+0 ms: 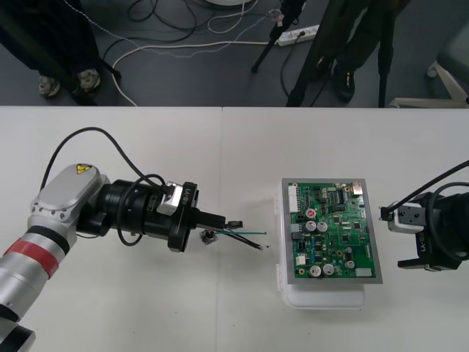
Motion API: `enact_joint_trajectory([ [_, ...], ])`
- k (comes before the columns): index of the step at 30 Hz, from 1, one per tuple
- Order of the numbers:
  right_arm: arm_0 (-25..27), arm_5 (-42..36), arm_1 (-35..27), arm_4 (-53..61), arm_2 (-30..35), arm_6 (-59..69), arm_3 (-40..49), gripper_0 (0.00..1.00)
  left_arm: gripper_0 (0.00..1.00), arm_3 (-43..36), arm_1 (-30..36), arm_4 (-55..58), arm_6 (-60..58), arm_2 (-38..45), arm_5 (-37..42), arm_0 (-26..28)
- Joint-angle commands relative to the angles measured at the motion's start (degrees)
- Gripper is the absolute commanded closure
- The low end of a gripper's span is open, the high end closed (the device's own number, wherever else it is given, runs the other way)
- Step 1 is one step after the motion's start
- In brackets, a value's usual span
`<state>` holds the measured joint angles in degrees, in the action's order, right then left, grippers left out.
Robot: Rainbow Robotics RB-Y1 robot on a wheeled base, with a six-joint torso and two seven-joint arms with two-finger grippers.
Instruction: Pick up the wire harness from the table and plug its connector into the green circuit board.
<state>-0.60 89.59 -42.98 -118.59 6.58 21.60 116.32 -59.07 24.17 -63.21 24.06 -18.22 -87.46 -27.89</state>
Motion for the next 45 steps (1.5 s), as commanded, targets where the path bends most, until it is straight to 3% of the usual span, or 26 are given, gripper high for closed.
enact_joint_trajectory([
  [1,-2.04,0.41,0.88,-1.3,-2.18,2.83,0.58,0.0,1.0,-0.43,-0.71,1.51,0.11,-2.7,-2.27,-3.23],
  [16,-4.24,0.41,1.32,-8.5,-10.45,5.11,0.49,0.0,1.0,-2.45,-1.76,0.55,-3.93,-2.7,0.98,-3.23],
  [20,-5.47,0.41,1.49,-9.47,-12.29,5.29,0.58,0.0,1.0,-6.32,-2.03,-0.95,-5.07,-2.7,4.58,-1.29],
  [30,-6.7,0.41,1.58,-10.26,-12.82,5.11,0.58,0.0,1.0,-16.34,-2.03,-4.46,-13.33,-2.7,10.82,2.84],
  [45,-8.1,0.41,1.67,-10.44,-14.58,5.11,0.49,0.0,1.0,-17.22,-6.25,-10.0,-15.0,-2.7,14.69,3.89],
])
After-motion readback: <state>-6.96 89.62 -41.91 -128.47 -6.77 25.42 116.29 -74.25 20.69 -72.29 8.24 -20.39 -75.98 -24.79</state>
